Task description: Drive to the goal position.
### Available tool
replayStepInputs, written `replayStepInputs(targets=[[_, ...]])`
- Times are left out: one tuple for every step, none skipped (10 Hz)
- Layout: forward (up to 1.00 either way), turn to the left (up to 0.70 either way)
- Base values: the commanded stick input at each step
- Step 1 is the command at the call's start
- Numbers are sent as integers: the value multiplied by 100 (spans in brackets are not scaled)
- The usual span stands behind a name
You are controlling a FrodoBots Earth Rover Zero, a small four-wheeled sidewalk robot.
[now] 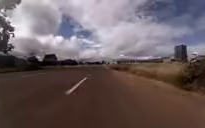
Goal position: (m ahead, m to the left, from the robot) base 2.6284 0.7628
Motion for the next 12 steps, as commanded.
replayStepInputs(targets=[[70,0],[70,0],[70,0],[70,0],[70,0],[70,0],[70,0],[70,0],[70,0],[70,0],[70,0],[70,0]])
